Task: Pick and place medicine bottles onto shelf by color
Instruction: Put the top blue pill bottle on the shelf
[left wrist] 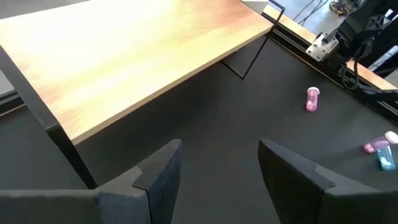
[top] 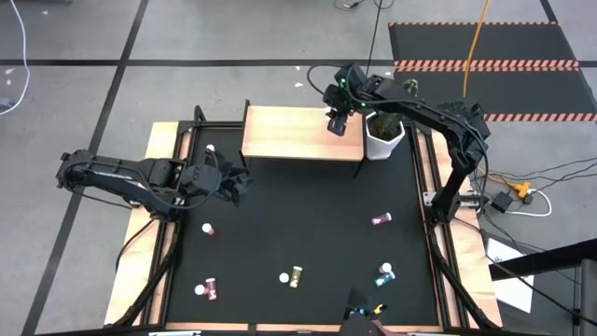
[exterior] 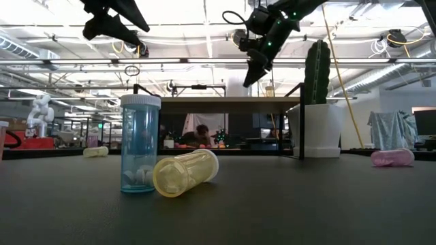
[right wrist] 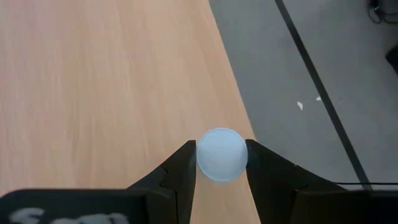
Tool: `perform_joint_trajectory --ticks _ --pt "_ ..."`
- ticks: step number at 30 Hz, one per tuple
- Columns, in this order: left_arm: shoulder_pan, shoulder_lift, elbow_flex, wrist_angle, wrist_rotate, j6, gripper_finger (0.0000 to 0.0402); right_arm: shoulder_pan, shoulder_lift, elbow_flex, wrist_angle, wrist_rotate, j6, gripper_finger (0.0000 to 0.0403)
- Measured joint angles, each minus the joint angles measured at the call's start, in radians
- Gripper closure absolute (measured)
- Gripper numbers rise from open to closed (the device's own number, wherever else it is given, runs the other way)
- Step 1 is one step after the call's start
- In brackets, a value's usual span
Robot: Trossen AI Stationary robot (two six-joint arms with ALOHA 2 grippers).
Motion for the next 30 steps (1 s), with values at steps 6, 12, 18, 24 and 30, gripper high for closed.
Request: perform_joint_trajectory --ticks 6,12,18,24,30 --pt "0.0 0.0 0.0 0.0 0.0 -0.001 0.0188 -0.019 0.0 0.0 0.016 -0.071 0.032 0.0281" --pt "0.0 0.0 0.0 0.0 0.0 -0.006 0.0188 -0.023 0.0 -0.02 0.023 -0.073 0.035 0.0281" --pt "0.0 0.0 0.0 0.0 -0.001 -0.031 0.0188 -0.023 0.0 -0.031 0.024 -0.073 0.035 0.028" --pt "0.0 0.0 0.0 0.0 -0.001 -0.048 0.0188 -0.023 0.0 -0.032 0.036 -0.072 0.035 0.0243" --pt "0.0 0.0 0.0 0.0 -0.001 -0.055 0.0188 -0.023 0.0 -0.032 0.055 -0.067 0.035 0.019"
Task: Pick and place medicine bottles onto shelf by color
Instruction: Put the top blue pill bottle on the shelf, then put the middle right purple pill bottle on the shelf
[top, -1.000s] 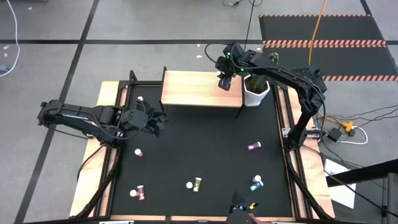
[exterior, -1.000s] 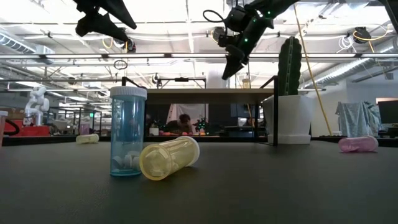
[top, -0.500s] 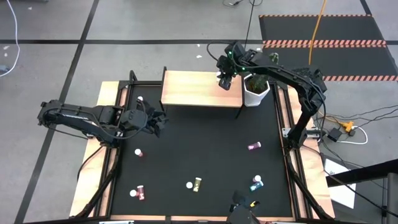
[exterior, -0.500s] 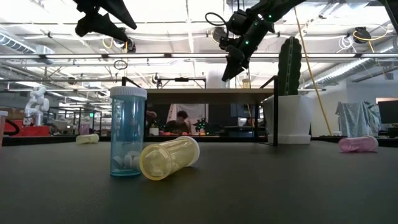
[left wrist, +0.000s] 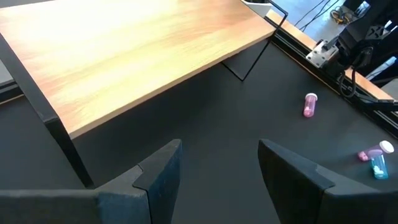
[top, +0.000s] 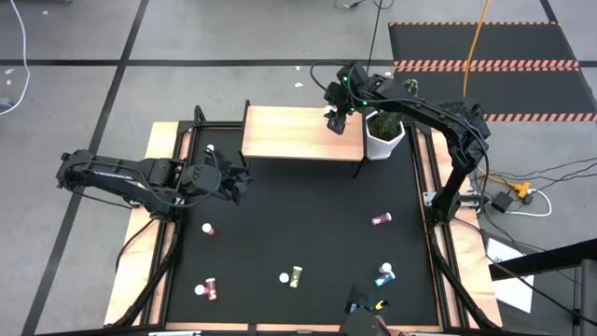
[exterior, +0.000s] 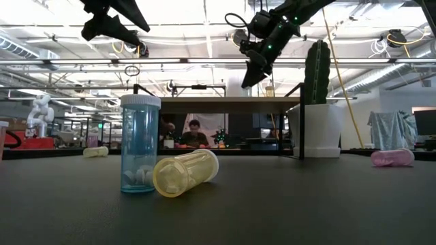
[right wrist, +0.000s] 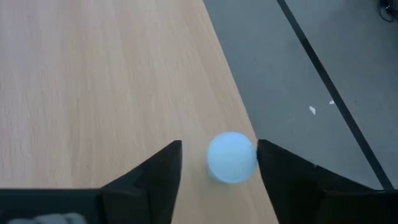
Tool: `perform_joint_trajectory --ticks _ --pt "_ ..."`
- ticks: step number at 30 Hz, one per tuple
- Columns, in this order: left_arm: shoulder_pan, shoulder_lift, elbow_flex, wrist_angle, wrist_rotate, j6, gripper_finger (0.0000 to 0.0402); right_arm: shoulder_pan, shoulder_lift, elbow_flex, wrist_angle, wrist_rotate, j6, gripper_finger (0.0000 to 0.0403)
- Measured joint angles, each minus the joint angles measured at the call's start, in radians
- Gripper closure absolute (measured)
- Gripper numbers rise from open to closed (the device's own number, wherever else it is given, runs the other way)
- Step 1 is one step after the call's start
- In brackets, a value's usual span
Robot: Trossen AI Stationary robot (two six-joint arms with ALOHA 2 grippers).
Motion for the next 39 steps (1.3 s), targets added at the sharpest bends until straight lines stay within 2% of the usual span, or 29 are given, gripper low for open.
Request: perform_joint_trajectory --ticks 5,11,17,21,25,28,34,39 --pt "0.0 0.0 0.0 0.0 0.0 -0.013 0.0188 0.0 -0.004 0.0 0.01 0.0 0.001 0.0166" --pt "0.0 0.0 0.0 0.0 0.0 -0.021 0.0188 0.0 -0.053 0.0 0.022 0.001 0.003 0.0161" --pt "0.0 0.0 0.0 0.0 0.0 -0.018 0.0188 0.02 -0.17 0.0 0.033 0.001 0.049 0.0161" --pt "0.0 0.0 0.0 0.0 0.0 -0.006 0.0188 0.078 -0.256 0.0 0.029 0.0 0.105 0.0161" --pt "0.0 0.0 0.0 0.0 0.0 0.036 0.0188 0.196 -0.309 0.0 -0.006 0.008 0.161 0.0161" --pt "0.0 0.0 0.0 0.0 0.003 0.058 0.0188 0.324 -0.313 0.0 -0.021 0.062 0.207 0.0161" --pt "0.0 -0.012 0.0 -0.001 0.087 0.113 0.0188 0.605 -0.279 0.0 0.036 0.121 0.264 0.0161" --pt "-0.002 -0.037 0.001 -0.009 0.154 0.172 0.0188 0.791 -0.214 0.0 0.119 0.274 0.353 0.0161"
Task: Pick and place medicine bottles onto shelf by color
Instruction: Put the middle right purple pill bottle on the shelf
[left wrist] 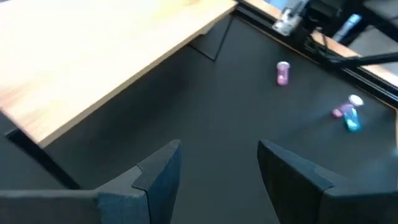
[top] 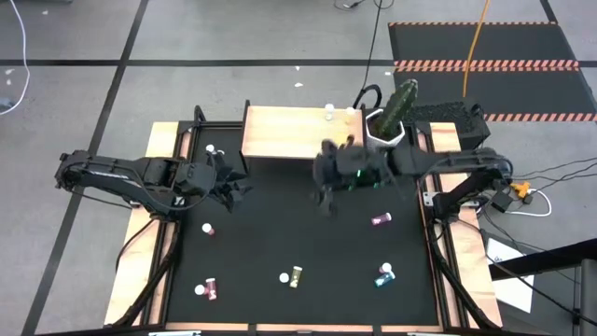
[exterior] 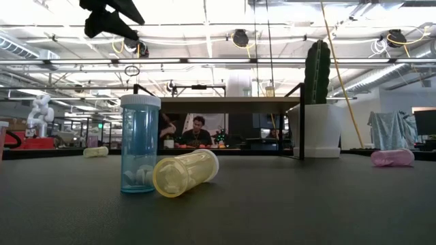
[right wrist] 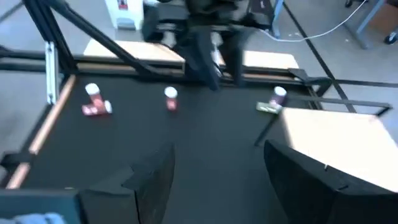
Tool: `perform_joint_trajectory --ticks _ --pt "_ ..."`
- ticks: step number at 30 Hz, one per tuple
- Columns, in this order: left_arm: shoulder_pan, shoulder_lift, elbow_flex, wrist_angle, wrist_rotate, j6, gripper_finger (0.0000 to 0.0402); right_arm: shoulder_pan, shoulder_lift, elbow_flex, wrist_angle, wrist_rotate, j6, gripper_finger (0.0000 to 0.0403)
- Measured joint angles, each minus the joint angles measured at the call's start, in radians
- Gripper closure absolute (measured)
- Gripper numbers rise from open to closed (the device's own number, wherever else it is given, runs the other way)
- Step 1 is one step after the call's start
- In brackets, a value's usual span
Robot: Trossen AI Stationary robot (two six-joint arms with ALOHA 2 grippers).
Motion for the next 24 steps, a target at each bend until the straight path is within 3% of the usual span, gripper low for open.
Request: perform_joint_trajectory --ticks 7,14,17,24 --pt "-0.002 -0.046 0.0 -0.064 0.086 0.041 0.0188 0.124 0.131 -0.001 0.124 0.048 0.189 0.0161" --pt "-0.053 -0.056 0.0 -0.156 0.108 0.03 0.0188 0.221 0.219 -0.001 -0.044 0.122 0.416 0.0161" --pt "-0.085 -0.047 0.0 -0.18 0.105 0.014 0.0188 0.265 0.224 -0.001 -0.202 0.172 0.641 0.0161" --pt "-0.148 -0.033 -0.001 -0.215 0.103 -0.005 0.0188 0.348 0.191 0.0 -0.562 0.219 1.35 0.0161"
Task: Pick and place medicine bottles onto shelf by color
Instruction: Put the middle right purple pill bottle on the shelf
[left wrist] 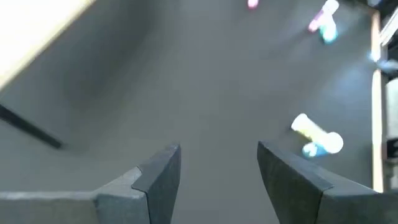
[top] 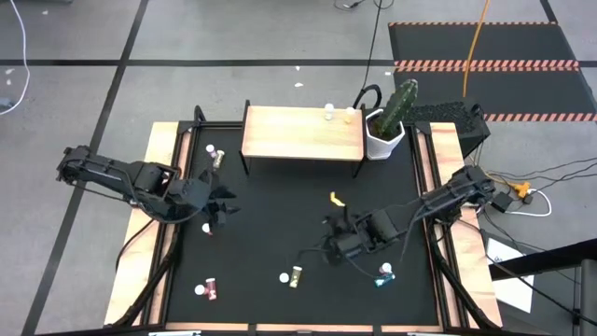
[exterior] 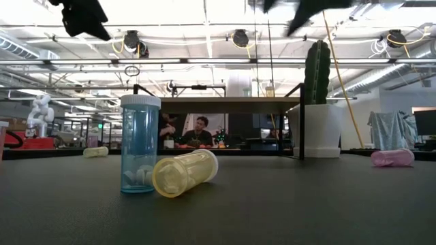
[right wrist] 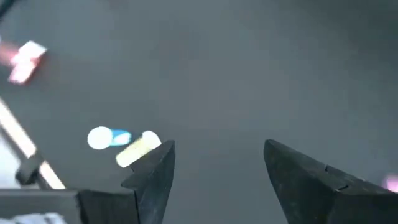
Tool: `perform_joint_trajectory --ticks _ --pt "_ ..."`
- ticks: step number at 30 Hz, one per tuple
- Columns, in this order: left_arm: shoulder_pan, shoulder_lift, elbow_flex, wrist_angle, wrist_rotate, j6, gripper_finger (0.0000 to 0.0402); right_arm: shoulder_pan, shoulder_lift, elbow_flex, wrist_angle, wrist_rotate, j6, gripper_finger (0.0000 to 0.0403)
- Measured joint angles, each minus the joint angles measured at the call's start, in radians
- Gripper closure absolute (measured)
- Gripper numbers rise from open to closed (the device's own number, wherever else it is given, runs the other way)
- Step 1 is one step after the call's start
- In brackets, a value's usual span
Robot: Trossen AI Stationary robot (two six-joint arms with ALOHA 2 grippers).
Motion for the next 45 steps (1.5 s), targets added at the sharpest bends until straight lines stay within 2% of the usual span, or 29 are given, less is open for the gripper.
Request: perform_joint_trajectory --ticks 8,11,15,19,25,30,32,34,36,38,45 --pt "-0.072 0.0 0.0 -0.171 -0.058 -0.154 0.0188 0.09 -0.033 0.0 -0.355 -0.007 0.519 0.0161" --pt "-0.119 0.001 0.0 -0.237 -0.079 -0.254 0.0188 0.092 -0.036 -0.009 -0.461 -0.052 0.619 0.0161" --pt "-0.203 0.001 0.0 -0.292 -0.129 -0.361 0.0188 0.039 -0.133 -0.19 -0.379 -0.072 0.661 0.0161" --pt "-0.283 0.002 0.0 -0.319 -0.182 -0.459 0.0188 -0.012 -0.272 -0.444 -0.291 -0.133 0.783 0.0161" --pt "-0.359 0.003 0.0 -0.32 -0.282 -0.547 0.0188 -0.101 -0.538 -0.835 0.019 -0.133 0.906 0.0161" --pt "-0.366 0.003 0.0 -0.32 -0.337 -0.558 0.0188 -0.213 -0.642 -1.097 0.367 -0.129 0.914 0.0161" --pt "-0.366 0.003 0.0 -0.319 -0.342 -0.566 0.0188 -0.237 -0.66 -1.162 0.499 -0.117 0.912 0.0161" --pt "-0.366 0.003 0.0 -0.319 -0.341 -0.581 0.0188 -0.251 -0.654 -1.195 0.549 -0.127 0.913 0.0161" --pt "-0.366 0.002 0.0 -0.319 -0.335 -0.597 0.0188 -0.25 -0.651 -1.21 0.554 -0.208 0.92 0.0161" --pt "-0.366 0.003 -0.001 -0.32 -0.334 -0.606 0.0188 -0.25 -0.653 -1.209 0.544 -0.232 0.913 0.0161" --pt "-0.345 0.002 -0.001 -0.32 -0.36 -0.606 0.0188 -0.248 -0.651 -1.191 0.528 -0.214 0.794 0.0161"
